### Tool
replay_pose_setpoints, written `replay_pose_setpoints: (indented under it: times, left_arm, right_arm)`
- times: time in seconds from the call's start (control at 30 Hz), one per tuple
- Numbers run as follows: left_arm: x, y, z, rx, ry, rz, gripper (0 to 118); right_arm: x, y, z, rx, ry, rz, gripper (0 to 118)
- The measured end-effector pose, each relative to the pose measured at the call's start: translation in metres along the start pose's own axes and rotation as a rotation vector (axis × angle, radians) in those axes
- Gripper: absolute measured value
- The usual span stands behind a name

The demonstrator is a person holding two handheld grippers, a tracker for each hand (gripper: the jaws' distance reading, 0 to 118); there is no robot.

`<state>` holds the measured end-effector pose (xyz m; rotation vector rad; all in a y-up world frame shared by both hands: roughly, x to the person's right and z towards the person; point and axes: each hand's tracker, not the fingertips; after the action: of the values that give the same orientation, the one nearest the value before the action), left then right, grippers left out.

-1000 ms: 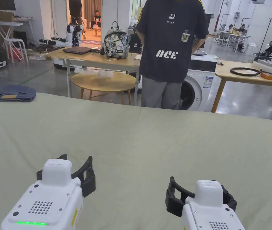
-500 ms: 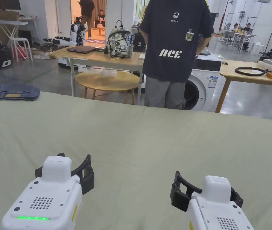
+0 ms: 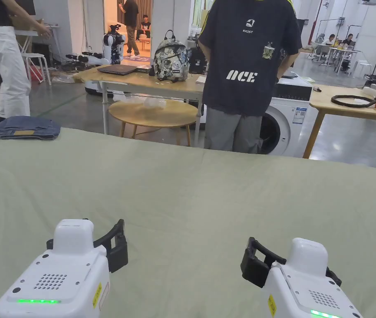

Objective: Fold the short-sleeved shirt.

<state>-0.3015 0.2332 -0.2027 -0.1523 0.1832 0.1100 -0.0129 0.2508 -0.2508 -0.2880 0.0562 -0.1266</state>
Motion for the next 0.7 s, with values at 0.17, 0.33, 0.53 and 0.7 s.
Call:
replay_pose_setpoints:
  times: [0.17, 0.33, 0.53, 0.7]
  left_arm:
    - [0.003, -0.003, -0.001, 0.021, 0.012, -0.061, 57]
    - [0.004, -0.004, -0.001, 0.041, 0.028, -0.087, 57]
    - [0.003, -0.002, -0.002, 0.026, 0.026, -0.063, 57]
    - [0.004, -0.001, -0.002, 0.036, 0.03, -0.068, 57]
  right_arm:
    - [0.001, 0.001, -0.003, 0.0, -0.015, -0.021, 100]
    - [0.0, 0.004, -0.009, -0.035, -0.061, -0.033, 100]
    - [-0.003, 0.002, -0.012, -0.035, -0.1, -0.001, 100]
    - [-0.005, 0.002, -0.012, -0.038, -0.093, 0.017, 100]
